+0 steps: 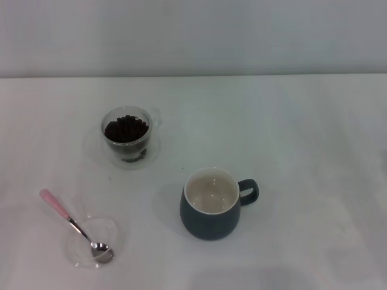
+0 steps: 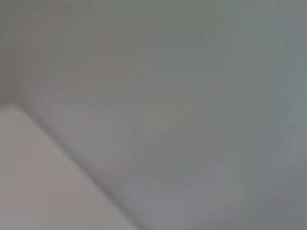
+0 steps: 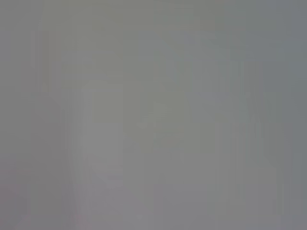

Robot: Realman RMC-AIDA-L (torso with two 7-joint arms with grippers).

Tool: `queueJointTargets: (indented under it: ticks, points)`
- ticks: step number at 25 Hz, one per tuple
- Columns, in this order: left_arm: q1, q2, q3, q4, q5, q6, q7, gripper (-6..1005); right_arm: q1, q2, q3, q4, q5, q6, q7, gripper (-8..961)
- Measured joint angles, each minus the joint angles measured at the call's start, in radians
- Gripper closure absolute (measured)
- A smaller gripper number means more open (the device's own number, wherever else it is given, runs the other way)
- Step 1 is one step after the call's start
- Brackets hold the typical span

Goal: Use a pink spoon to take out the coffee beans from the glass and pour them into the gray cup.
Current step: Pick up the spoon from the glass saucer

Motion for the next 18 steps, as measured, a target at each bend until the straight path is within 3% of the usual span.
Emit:
queueJointTargets:
  ticks: [3, 4, 11, 18]
  points:
    - [-0.005, 0.037, 0.000, 0.000, 0.166, -0.032, -0.072, 122, 0.039, 0.002, 0.038, 0.028, 0.120, 0.000, -0.076, 213]
    - [-0.006, 0.040, 0.000, 0.000, 0.196, -0.043, -0.081, 122, 0.055, 0.002, 0.046, 0.027, 0.136, 0.000, -0.087, 213]
    - [-0.010, 0.034, 0.000, 0.000, 0.330, -0.064, -0.095, 122, 0.160, 0.002, 0.038, 0.003, 0.135, 0.035, -0.096, 213]
    - [-0.074, 0.032, 0.000, -0.008, 0.421, -0.011, -0.123, 122, 0.177, 0.004, 0.038, 0.006, 0.129, 0.037, -0.101, 213]
